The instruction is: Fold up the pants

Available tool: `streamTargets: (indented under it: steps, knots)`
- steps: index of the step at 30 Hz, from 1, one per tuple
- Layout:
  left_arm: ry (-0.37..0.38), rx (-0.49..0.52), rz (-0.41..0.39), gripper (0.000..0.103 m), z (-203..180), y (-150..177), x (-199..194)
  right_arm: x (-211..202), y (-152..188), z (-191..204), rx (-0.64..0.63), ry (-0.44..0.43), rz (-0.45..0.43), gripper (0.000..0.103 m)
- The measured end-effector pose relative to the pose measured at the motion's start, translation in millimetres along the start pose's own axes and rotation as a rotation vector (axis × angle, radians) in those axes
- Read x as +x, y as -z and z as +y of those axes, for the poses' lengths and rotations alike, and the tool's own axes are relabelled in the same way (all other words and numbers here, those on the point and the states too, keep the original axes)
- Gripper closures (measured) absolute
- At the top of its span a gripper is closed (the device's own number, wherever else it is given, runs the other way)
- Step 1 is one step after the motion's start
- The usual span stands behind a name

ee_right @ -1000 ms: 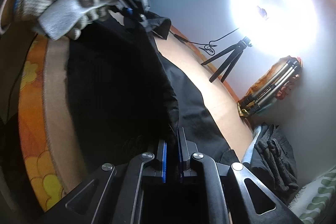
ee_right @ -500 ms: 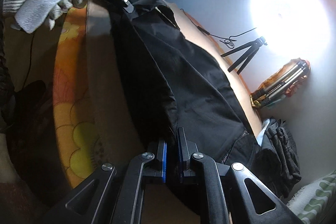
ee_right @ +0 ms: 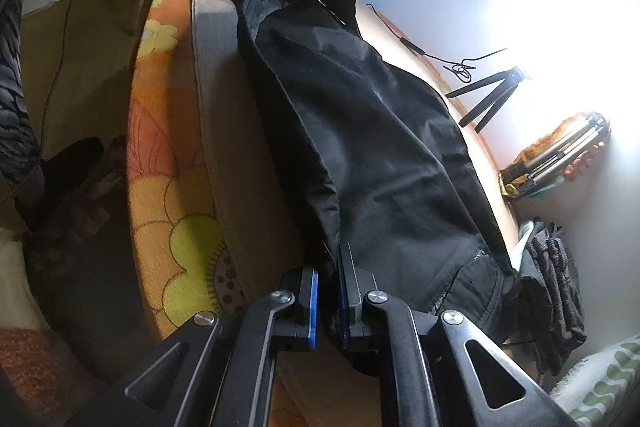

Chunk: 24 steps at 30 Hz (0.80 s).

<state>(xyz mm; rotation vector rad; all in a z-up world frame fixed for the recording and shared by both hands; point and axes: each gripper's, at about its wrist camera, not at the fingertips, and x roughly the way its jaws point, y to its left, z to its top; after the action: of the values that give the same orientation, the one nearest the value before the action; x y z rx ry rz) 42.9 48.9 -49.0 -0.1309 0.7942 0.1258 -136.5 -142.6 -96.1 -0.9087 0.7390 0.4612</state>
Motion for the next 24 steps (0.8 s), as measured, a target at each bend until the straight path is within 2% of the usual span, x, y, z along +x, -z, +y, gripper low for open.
streamTargets:
  steps: [2,7,9,11,12,14,15,17,20,24]
  knots:
    - [-0.048,0.08,0.009,0.041,-19,-10,12,1,-1,-2,0.009,-0.008,0.001,0.097]
    - [-0.261,0.337,0.055,0.04,-61,-23,65,-1,-2,2,0.011,-0.014,0.001,0.097]
    - [-0.334,0.377,0.071,0.04,-60,-26,85,-2,-1,0,0.018,-0.02,0.0,0.097]
    - [-0.372,0.377,0.07,0.041,-53,-31,97,-3,-1,0,0.02,-0.02,-0.002,0.097]
    - [-0.365,0.354,0.073,0.045,-47,-34,100,-4,-1,0,0.019,-0.018,-0.003,0.097]
    - [-0.311,0.249,0.094,0.084,-25,-44,103,-5,0,1,0.016,-0.016,-0.003,0.096]
    - [-0.283,0.193,0.104,0.088,-14,-48,105,-6,0,2,0.017,-0.016,-0.002,0.096]
    - [-0.222,0.079,0.099,0.092,12,-52,99,-5,1,2,0.018,-0.019,0.002,0.097]
    - [-0.161,-0.052,0.048,0.092,46,-49,78,-4,0,3,0.02,-0.022,0.009,0.097]
    - [-0.019,-0.342,0.037,0.092,107,-24,54,0,-1,1,0.022,-0.031,0.016,0.097]
